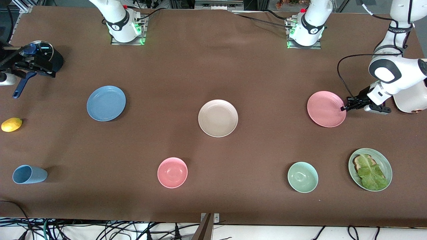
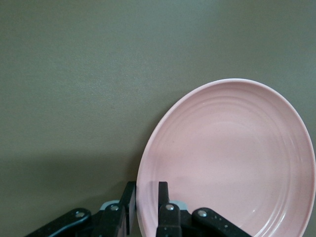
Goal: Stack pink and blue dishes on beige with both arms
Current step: 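Lift the pink plate with the left gripper toward the beige plate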
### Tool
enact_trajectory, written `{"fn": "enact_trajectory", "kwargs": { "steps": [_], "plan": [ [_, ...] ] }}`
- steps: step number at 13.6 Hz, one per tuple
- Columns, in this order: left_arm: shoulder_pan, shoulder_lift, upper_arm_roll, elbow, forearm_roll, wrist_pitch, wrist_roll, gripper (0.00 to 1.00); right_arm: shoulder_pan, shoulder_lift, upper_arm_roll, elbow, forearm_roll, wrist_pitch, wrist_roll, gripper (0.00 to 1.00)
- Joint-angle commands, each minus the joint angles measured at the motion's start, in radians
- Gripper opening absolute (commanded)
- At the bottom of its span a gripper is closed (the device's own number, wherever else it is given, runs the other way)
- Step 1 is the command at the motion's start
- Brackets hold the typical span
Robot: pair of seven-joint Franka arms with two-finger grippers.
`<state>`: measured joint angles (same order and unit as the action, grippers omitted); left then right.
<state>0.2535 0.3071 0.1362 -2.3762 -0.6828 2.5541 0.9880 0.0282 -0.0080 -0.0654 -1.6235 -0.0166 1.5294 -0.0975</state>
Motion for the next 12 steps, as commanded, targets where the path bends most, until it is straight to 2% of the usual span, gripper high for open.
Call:
{"fn": "enact_trajectory", "kwargs": {
  "steps": [1,4,5,6,7,12],
  "plan": [
    [0.003,-0.017,0.0,-0.018,-0.049,-0.006,0.041,0.16,-0.001,-0.007,0.002,0.013,-0.002,-0.018,-0.004,1.0],
    [0.001,-0.005,-0.001,-0.018,-0.084,0.0,0.055,0.17,-0.001,-0.007,0.002,0.013,-0.002,-0.018,-0.004,1.0],
    [0.001,-0.005,-0.001,-0.018,-0.084,0.0,0.057,0.15,-0.001,-0.007,0.002,0.013,-0.002,-0.018,-0.005,1.0],
    [0.001,-0.003,-0.001,-0.018,-0.084,0.0,0.057,0.05,-0.001,-0.007,0.002,0.013,-0.002,-0.018,-0.004,1.0],
    [0.001,-0.003,-0.001,-0.018,-0.084,0.0,0.057,0.0,-0.001,-0.007,0.002,0.013,-0.002,-0.018,-0.004,1.0],
    [0.003,-0.005,-0.001,-0.018,-0.084,-0.002,0.057,0.0,-0.001,-0.007,0.002,0.013,-0.002,-0.018,-0.004,1.0]
  ]
}}
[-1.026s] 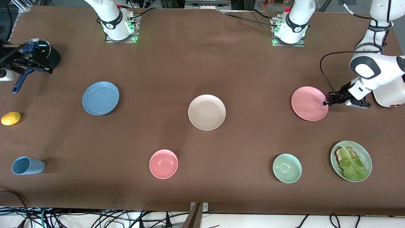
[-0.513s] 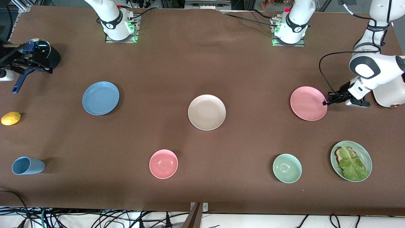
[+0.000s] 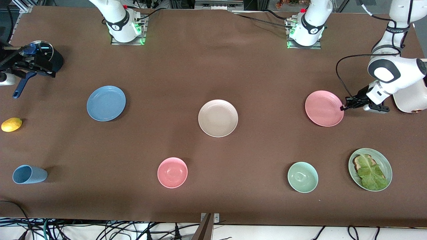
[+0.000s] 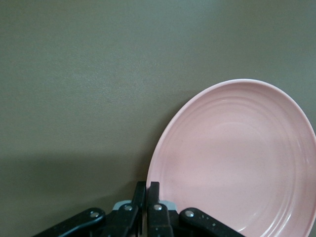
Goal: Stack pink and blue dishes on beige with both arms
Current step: 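Lift the pink plate with the left gripper toward the beige plate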
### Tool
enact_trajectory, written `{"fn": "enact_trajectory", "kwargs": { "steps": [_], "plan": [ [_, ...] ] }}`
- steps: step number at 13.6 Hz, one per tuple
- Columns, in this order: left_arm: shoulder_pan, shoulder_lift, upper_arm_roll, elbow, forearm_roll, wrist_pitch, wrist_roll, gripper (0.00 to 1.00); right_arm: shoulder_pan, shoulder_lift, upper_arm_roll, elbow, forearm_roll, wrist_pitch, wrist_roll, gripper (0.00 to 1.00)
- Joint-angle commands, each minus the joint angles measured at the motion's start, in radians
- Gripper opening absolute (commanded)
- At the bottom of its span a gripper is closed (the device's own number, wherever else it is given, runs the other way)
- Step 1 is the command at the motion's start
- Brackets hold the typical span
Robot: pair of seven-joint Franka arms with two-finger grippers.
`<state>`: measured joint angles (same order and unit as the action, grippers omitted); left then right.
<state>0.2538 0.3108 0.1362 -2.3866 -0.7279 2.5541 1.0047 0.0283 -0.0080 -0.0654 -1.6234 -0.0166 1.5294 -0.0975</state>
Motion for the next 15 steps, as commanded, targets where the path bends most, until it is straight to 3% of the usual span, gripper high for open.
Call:
{"fn": "enact_trajectory", "kwargs": {
  "steps": [1,8,10,15],
  "plan": [
    [0.001,-0.013,-0.001,-0.006,-0.039,-0.003,0.04,0.0,-0.001,-0.007,0.002,0.013,-0.002,-0.018,-0.004,1.0],
    [-0.01,-0.093,-0.013,0.001,-0.024,-0.037,0.025,0.0,-0.001,-0.007,0.002,0.013,-0.002,-0.018,-0.007,1.0],
    [-0.011,-0.113,-0.058,0.001,-0.019,-0.037,-0.03,0.0,-0.001,-0.007,0.002,0.013,-0.002,-0.02,-0.007,1.0],
    [0.002,-0.186,-0.182,0.0,0.226,-0.038,-0.377,0.0,-0.001,-0.007,0.002,0.013,-0.002,-0.018,-0.007,1.0]
  ]
}}
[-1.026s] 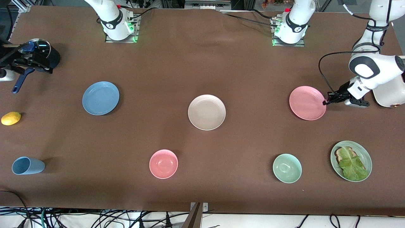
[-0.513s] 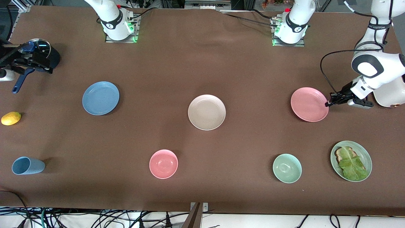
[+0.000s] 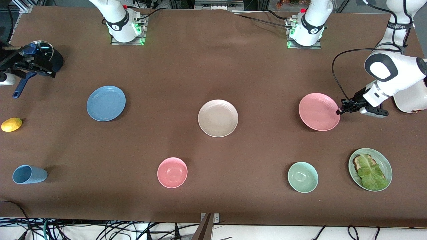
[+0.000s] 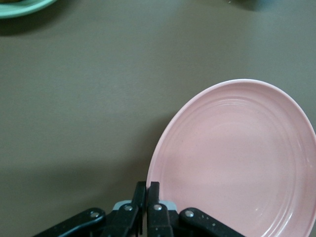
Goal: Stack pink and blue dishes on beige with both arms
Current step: 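Lift the pink plate with the left gripper toward the beige plate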
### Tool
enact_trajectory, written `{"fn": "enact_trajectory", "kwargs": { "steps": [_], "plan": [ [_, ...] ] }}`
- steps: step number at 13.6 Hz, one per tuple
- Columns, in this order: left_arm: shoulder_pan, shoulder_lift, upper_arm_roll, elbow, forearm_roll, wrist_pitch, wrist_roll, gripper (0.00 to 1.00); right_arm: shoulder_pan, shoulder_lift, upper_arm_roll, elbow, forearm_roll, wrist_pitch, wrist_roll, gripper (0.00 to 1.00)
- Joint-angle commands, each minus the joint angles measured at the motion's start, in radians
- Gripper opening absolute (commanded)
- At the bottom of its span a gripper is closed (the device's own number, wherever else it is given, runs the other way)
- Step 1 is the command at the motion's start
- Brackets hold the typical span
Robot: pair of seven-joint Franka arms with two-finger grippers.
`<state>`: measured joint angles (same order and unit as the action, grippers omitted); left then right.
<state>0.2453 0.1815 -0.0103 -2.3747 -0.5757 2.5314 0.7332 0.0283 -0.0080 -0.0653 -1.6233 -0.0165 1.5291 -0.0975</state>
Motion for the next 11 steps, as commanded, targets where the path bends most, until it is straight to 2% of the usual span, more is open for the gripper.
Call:
{"fn": "enact_trajectory", "kwargs": {
  "steps": [1,4,6,8,11],
  "plan": [
    [0.011,-0.063,-0.051,-0.012,0.086,-0.025,-0.145,0.0,-0.001,-0.007,0.004,0.013,-0.002,-0.018,-0.007,1.0],
    [0.011,-0.07,-0.125,-0.011,0.112,-0.026,-0.233,0.0,-0.001,-0.007,0.004,0.013,-0.002,-0.018,-0.007,1.0],
    [0.011,-0.071,-0.152,-0.008,0.228,-0.025,-0.344,0.0,-0.001,-0.007,0.006,0.013,-0.002,-0.018,-0.005,1.0],
    [0.011,-0.085,-0.192,-0.008,0.295,-0.026,-0.464,0.0,-0.001,-0.007,0.007,0.013,-0.002,-0.018,-0.004,1.0],
    [0.019,-0.089,-0.269,-0.006,0.3,-0.026,-0.546,0.0,-0.001,-0.007,0.007,0.013,-0.002,-0.018,-0.004,1.0]
  ]
}}
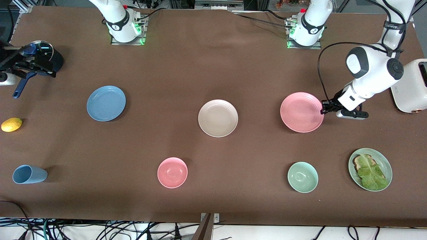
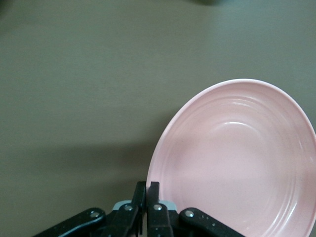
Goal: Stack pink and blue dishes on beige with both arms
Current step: 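Lift the pink plate with the left gripper toward the beige plate, then lower the pink plate onto the beige plate with the left gripper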
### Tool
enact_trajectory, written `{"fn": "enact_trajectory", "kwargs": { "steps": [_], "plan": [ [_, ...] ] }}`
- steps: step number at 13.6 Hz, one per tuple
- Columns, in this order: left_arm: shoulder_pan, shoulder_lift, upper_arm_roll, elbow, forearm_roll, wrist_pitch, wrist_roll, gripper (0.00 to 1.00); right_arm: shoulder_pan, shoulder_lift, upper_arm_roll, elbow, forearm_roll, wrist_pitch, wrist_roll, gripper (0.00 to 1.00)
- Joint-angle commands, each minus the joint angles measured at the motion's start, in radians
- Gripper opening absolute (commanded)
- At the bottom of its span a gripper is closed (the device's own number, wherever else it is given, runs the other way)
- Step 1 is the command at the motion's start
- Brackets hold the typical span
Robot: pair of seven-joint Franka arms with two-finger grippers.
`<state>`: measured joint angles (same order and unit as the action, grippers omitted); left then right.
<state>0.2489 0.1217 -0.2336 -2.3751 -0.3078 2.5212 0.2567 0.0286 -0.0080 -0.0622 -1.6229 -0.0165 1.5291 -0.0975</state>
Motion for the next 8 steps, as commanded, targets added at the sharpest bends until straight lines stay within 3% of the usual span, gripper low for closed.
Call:
{"fn": "enact_trajectory", "kwargs": {
  "steps": [1,8],
  "plan": [
    [0.017,-0.03,-0.07,-0.004,0.032,-0.016,-0.097,0.0,-0.001,-0.007,0.004,0.012,-0.002,-0.018,-0.004,1.0],
    [0.007,-0.03,-0.13,0.01,0.032,-0.016,-0.206,0.0,-0.001,-0.007,0.004,0.012,-0.002,-0.018,-0.004,1.0]
  ]
}}
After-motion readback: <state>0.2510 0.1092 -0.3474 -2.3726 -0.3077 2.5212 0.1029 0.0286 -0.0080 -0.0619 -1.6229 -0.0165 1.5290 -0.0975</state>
